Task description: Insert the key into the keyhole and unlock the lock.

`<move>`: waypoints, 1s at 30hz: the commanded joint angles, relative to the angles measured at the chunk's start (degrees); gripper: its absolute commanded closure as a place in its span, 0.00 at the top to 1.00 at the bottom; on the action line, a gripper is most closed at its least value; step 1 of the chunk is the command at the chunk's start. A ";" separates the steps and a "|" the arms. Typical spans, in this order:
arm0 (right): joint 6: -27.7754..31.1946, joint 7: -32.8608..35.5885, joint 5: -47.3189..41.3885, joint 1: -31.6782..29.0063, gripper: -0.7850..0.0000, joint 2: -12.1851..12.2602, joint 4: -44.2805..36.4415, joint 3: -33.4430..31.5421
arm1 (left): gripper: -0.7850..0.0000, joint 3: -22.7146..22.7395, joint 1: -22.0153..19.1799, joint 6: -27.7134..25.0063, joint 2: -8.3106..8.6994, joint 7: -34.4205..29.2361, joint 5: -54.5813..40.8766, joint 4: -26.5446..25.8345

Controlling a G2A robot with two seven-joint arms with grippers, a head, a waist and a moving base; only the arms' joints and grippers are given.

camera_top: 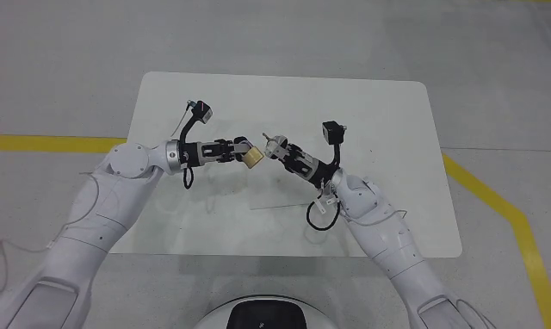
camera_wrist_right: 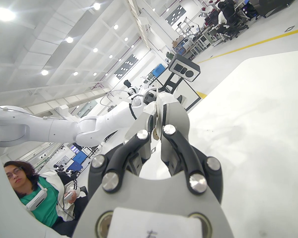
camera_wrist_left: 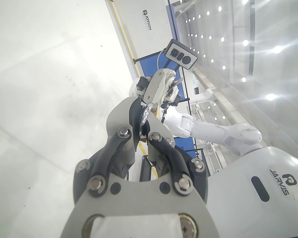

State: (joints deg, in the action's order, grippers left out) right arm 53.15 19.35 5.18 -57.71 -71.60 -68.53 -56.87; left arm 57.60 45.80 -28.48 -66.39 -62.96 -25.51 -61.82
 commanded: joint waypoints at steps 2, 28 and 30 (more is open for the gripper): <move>0.02 0.90 -0.35 0.20 0.00 -0.12 0.21 0.48 | 0.00 -0.41 -0.54 0.44 -0.23 0.23 0.15 0.27; 2.88 3.43 -9.79 -6.07 0.00 2.65 -6.42 -8.92 | 0.00 -1.43 -1.23 3.52 -1.15 -0.96 -3.82 0.41; 2.88 3.43 -9.79 -6.07 0.00 2.65 -6.42 -8.92 | 0.00 -1.43 -1.23 3.52 -1.15 -0.96 -3.82 0.41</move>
State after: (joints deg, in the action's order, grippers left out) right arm 56.02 22.78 -4.60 -63.77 -68.95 -74.95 -65.78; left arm 56.16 44.57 -24.96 -67.54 -63.91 -29.33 -61.41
